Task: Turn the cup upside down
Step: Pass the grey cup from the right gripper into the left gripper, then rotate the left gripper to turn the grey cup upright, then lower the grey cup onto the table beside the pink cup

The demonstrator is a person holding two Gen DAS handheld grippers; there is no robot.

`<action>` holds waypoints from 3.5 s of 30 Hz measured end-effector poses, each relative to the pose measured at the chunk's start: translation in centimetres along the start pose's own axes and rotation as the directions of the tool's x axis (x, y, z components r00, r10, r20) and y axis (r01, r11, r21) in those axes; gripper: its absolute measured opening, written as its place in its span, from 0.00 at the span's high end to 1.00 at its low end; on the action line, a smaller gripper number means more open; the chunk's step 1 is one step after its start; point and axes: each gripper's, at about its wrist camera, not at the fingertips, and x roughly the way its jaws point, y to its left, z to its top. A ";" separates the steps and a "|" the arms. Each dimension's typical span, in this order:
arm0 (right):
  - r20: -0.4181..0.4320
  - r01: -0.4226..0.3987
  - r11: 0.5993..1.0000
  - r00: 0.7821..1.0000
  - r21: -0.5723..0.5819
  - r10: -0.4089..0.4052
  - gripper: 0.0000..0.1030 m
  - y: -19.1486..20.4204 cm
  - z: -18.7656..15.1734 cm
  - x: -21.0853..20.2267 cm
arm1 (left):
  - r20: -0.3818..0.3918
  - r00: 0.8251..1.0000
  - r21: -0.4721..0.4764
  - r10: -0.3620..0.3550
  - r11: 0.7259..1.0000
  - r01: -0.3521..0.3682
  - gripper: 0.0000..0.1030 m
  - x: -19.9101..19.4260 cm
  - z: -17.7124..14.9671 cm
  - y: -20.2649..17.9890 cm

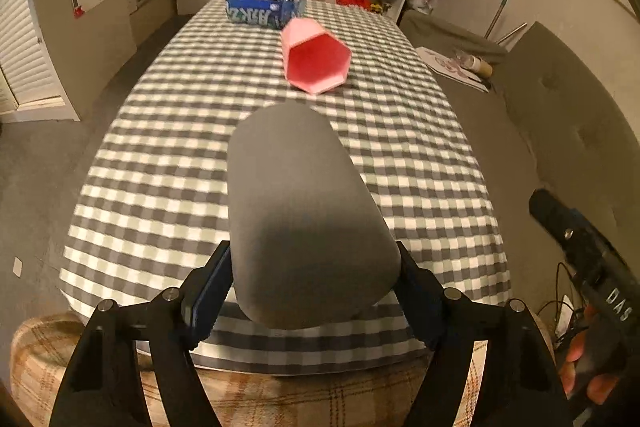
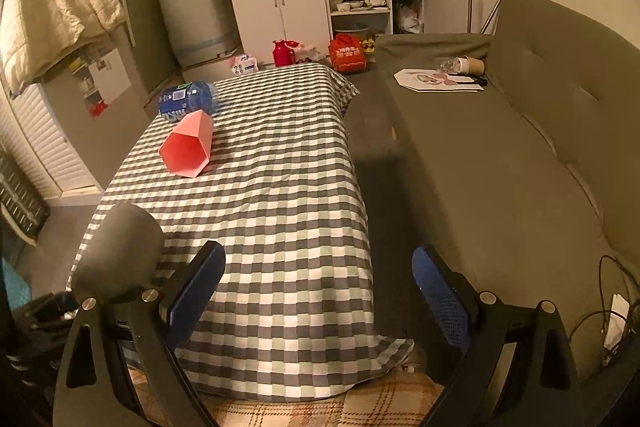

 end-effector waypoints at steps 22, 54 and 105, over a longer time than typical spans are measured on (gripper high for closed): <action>-0.026 -0.008 1.000 1.000 -0.028 0.008 0.08 1.0 -0.3 0.7 | -0.044 0.998 0.052 0.042 0.998 -0.039 0.19 0.6 -1.8 0.2; -0.054 -0.028 1.000 0.998 -0.004 0.028 0.08 0.7 -0.2 1.7 | -0.010 1.000 0.120 0.021 0.993 -0.019 0.30 2.6 7.4 0.1; 0.228 -0.047 0.983 0.970 -0.179 0.088 0.00 9.0 -0.7 -10.1 | 0.503 0.863 -0.001 0.053 0.998 -0.061 0.00 -14.2 -1.3 8.1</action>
